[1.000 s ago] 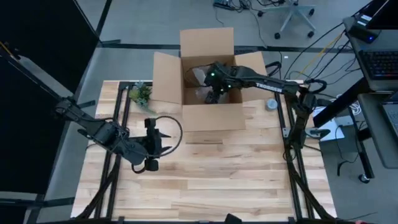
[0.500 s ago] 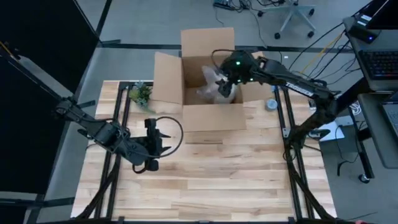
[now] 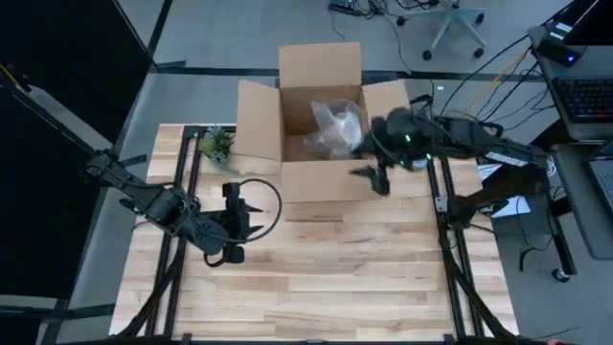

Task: Wrap mug
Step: Return to Home Position

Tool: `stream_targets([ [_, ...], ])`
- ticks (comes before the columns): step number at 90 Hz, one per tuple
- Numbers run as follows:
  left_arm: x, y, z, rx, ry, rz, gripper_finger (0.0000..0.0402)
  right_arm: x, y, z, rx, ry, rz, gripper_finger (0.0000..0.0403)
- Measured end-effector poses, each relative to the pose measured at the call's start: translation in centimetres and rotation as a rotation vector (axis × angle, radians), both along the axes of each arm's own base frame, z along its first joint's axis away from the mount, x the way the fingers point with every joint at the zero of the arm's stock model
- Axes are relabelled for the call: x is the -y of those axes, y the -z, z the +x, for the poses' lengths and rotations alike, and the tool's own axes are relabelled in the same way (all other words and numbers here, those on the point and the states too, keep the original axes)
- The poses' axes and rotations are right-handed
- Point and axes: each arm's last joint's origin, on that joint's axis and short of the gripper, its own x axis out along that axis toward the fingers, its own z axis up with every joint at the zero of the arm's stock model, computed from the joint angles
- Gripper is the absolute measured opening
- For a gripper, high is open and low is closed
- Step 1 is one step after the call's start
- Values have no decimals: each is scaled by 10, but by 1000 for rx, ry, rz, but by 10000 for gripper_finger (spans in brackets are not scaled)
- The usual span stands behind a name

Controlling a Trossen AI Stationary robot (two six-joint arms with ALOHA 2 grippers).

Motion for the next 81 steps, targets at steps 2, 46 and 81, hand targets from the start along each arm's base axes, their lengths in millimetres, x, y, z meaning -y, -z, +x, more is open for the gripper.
stream_targets([
  [2, 0, 0, 0, -5, 0, 3, 162, -4, 2, -3, 7, -9, 9, 205],
  [46, -22, 32, -23, 74, 10, -107, 142, -33, 103, -66, 281, -14, 215, 103],
  [81, -42, 74, -35, 99, 32, -227, 87, -33, 156, -74, 326, -10, 227, 31],
])
